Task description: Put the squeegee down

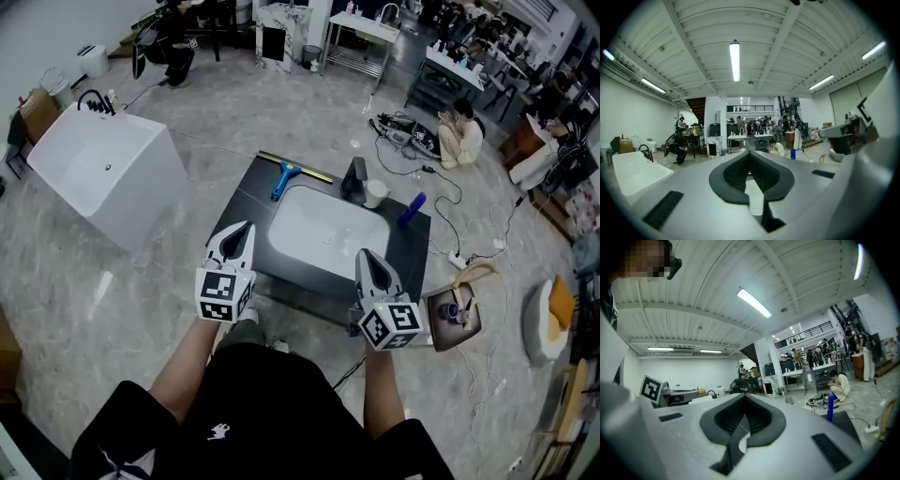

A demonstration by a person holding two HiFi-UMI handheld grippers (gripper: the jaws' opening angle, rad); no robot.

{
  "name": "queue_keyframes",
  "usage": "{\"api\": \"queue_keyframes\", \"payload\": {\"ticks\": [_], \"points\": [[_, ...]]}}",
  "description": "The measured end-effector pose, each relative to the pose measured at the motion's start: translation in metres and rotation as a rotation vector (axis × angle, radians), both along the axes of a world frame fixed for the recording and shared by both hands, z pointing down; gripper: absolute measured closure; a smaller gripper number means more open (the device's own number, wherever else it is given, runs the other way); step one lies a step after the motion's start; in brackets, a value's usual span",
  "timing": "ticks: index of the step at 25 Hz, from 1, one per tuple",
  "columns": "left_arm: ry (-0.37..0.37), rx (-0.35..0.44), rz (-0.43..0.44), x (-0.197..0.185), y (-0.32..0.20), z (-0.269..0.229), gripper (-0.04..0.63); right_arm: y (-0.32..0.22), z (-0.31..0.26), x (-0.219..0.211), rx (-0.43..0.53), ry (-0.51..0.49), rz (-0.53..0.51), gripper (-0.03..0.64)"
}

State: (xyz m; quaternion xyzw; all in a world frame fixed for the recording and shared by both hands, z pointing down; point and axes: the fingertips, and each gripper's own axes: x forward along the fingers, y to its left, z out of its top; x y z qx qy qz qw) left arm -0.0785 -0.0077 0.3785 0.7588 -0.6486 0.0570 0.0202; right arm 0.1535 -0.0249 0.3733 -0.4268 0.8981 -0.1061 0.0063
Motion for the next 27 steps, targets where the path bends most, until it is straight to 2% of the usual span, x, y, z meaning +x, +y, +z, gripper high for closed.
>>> {"api": "queue_keyframes", "payload": {"ticks": [13,27], "points": [[-0.059,0.01,0.024,0.005,-0.014,-0.002,0.594,-0.01,-0.003,0.003,0.006,0.006,0.008,0.615],[-0.044,-0.011,0.005,-0.004,-0.042,0.01,0.594,-0.033,0.008,-0.001,-0.001,0.03,0.015,0.615]]}}
